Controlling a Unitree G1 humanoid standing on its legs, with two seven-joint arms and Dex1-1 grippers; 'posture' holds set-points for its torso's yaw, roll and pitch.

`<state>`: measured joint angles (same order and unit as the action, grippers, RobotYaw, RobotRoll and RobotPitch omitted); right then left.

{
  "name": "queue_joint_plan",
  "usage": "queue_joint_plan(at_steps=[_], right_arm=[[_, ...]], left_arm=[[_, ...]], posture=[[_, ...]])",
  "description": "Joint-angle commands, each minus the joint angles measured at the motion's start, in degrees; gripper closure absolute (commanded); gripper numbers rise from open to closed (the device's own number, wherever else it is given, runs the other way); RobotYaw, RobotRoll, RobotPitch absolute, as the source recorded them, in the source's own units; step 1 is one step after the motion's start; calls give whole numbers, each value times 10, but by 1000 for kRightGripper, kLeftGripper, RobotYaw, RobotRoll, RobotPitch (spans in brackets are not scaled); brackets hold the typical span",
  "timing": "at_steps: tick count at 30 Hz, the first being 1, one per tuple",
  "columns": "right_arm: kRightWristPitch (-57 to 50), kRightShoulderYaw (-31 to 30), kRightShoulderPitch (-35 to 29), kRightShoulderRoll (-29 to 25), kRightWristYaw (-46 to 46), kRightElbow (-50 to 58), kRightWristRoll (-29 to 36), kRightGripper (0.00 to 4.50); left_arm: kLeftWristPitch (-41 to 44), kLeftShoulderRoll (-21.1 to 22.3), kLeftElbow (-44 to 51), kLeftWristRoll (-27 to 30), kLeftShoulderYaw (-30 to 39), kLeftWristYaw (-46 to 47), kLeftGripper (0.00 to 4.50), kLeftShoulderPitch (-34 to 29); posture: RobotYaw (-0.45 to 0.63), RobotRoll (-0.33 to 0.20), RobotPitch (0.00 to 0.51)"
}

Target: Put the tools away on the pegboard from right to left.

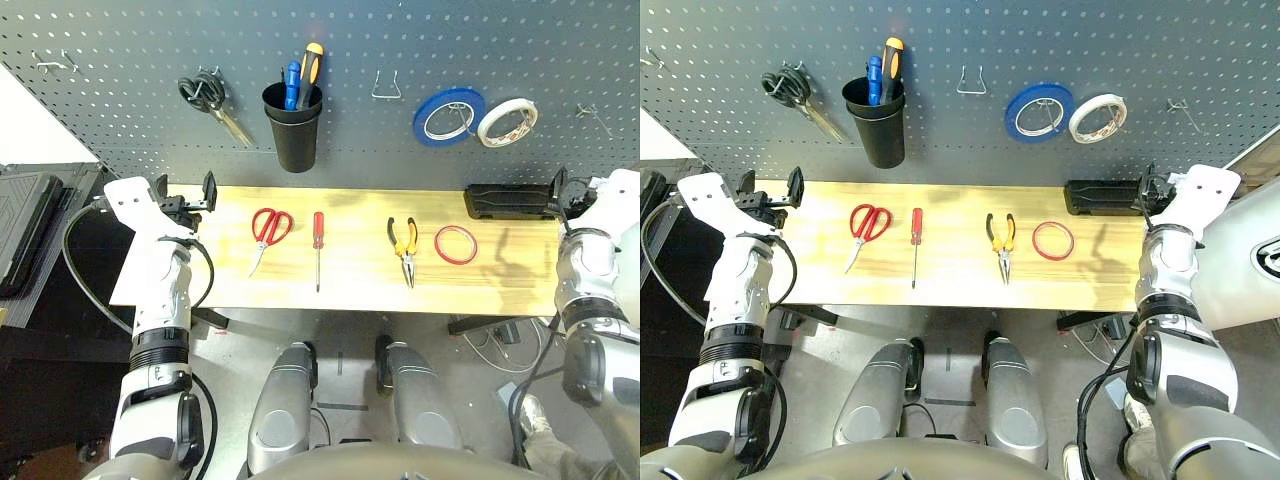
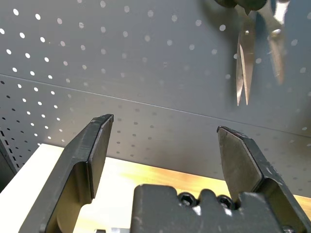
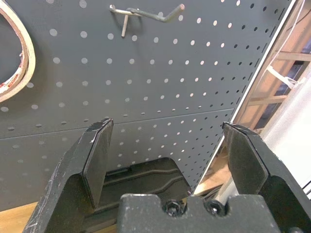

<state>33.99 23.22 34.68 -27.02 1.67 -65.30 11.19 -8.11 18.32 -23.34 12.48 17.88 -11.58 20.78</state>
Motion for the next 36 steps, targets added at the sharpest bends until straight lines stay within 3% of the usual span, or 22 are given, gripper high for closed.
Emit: queue_joint_plan(at_steps=[1, 6, 10, 19, 25, 36], right_arm=[[9, 4, -8, -8, -2, -4, -1, 0], [-11, -8, -6, -9, 1, 3, -13, 0], [-77, -52, -11, -31, 14, 19, -54, 0], [-335, -155, -29, -77, 277, 130, -68, 0], [-445, -217, -57, -95, 402, 215, -77, 0], [-477, -293, -7, -61, 451, 128, -135, 0]], left_arm=[[7, -2, 8, 1, -2, -1, 49, -14], [13, -5, 10, 2, -8, -6, 49, -19], [60, -11, 47, 13, -38, -47, 49, -41], [193, 17, 183, 13, -145, -159, 49, -103], [251, 40, 220, -1, -189, -191, 49, -98], [296, 78, 270, -17, -233, -227, 49, -104]], posture=[[162, 0, 208], [152, 0, 211], [146, 0, 218], [127, 0, 245], [105, 0, 264], [119, 0, 299]])
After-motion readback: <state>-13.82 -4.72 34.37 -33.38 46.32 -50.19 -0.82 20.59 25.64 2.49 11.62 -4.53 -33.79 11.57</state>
